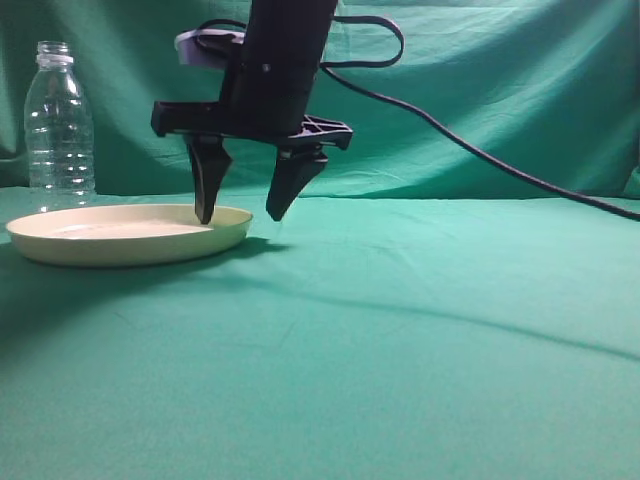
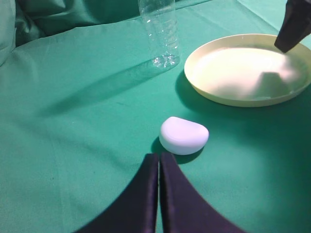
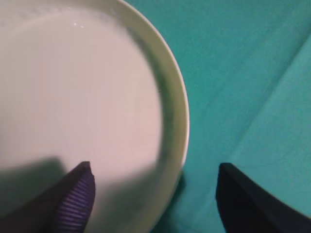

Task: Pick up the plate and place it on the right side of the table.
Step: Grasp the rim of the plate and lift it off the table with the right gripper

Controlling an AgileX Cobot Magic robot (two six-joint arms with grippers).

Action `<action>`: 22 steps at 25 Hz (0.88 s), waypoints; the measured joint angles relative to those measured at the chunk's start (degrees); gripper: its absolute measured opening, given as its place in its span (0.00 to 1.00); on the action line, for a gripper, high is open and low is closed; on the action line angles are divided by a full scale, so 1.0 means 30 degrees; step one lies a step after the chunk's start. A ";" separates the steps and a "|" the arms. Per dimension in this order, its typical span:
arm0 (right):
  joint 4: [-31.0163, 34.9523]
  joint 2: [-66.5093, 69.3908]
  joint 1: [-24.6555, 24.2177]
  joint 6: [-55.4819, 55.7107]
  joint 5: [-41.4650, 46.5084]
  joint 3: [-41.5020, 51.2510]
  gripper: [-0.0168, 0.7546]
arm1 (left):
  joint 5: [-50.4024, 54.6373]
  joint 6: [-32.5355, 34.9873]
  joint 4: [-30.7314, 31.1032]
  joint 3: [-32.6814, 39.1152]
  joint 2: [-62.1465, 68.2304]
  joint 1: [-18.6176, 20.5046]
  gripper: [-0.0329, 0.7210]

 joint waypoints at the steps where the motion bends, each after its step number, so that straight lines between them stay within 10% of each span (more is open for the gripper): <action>1: -0.0041 0.0099 0.0000 0.0032 -0.0035 0.0000 0.65 | 0.0000 0.0000 0.0000 0.0000 0.0000 0.0000 0.04; 7: -0.0069 0.0763 0.0000 0.0357 -0.0530 -0.0030 0.65 | 0.0000 0.0000 0.0000 0.0000 0.0000 0.0000 0.04; 13: -0.0179 0.0905 0.0000 0.0617 -0.0879 -0.0075 0.14 | 0.0000 0.0000 0.0000 0.0000 0.0000 0.0000 0.04; 22: -0.3518 -0.0358 0.0000 0.2409 0.3397 -0.2765 0.02 | 0.0000 0.0000 0.0000 0.0000 0.0000 0.0000 0.04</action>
